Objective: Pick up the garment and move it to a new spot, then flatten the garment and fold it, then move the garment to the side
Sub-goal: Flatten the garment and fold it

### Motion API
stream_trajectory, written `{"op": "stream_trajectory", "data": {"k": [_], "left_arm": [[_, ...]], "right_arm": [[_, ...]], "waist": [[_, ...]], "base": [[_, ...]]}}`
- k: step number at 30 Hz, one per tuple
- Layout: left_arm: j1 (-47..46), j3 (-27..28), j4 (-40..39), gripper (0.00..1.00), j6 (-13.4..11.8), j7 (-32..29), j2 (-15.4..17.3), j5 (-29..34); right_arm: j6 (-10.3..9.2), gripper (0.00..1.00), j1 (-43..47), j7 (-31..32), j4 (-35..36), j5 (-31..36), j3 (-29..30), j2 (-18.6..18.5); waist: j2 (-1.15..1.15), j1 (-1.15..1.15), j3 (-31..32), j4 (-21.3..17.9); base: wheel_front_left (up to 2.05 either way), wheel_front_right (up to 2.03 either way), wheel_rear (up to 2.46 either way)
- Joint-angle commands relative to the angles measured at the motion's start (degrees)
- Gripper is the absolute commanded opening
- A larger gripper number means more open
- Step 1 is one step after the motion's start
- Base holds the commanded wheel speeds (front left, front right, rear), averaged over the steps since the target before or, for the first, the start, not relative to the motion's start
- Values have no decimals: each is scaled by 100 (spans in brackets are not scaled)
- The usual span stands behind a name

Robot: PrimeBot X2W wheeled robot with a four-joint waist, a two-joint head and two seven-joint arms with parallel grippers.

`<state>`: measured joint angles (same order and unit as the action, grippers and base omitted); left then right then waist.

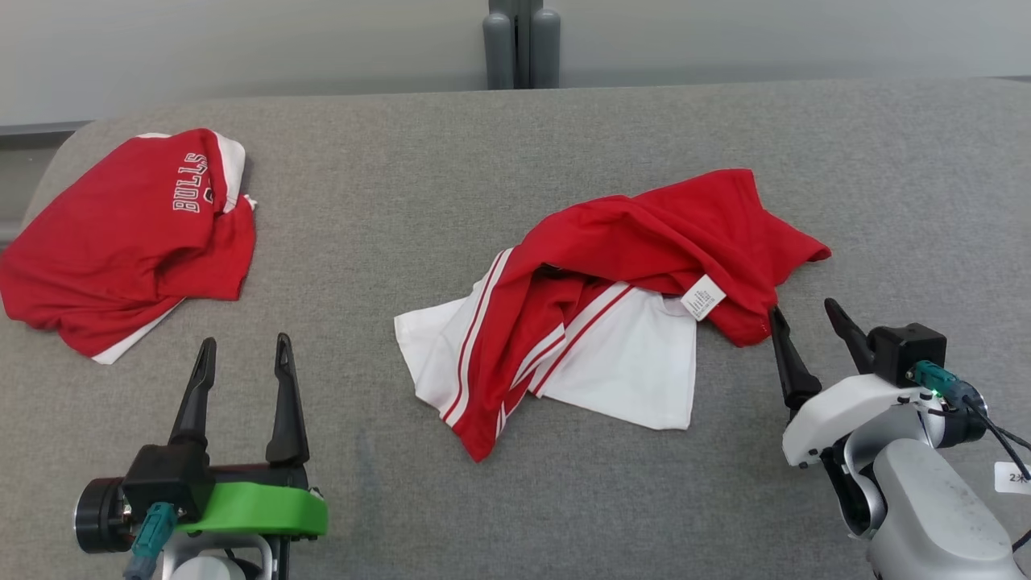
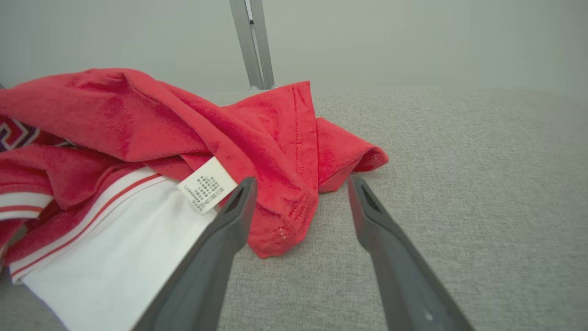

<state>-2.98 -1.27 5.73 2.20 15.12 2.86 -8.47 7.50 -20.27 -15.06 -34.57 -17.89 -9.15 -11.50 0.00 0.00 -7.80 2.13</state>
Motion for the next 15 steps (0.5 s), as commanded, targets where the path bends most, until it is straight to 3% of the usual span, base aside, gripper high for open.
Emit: {"op": "stream_trajectory", "data": {"k": [1, 10, 11, 12, 14, 15], "left_arm": [[-103, -26, 2, 100, -26, 5, 7, -68], [-202, -192, 20, 100, -96, 5, 7, -97], [-212, -201, 29, 100, -97, 5, 7, -100], [-217, -206, 31, 100, -100, 5, 7, -98], [-220, -201, 36, 100, -113, 5, 7, -89], [-217, -194, 36, 100, -113, 5, 7, -83]], "right_arm": [[-2, 100, -119, -17, -183, -64, -36, -41], [-2, 100, -479, -17, -1112, -338, -233, -42], [-2, 88, -519, -18, -1196, -385, -265, -33], [-2, 45, -549, -18, -1236, -422, -280, -32], [-2, 0, -590, -18, -1302, -506, -297, -38], [-2, 0, -594, -18, -1320, -527, -313, -35]], "waist": [[0, 0, -111, 123], [0, 0, -261, 325], [0, 0, -265, 340], [0, 0, -265, 349], [0, 0, -261, 357], [0, 0, -257, 352]], "base": [[0, 0, 0], [0, 0, 0], [0, 0, 0], [0, 0, 0], [0, 0, 0], [0, 0, 0]]}}
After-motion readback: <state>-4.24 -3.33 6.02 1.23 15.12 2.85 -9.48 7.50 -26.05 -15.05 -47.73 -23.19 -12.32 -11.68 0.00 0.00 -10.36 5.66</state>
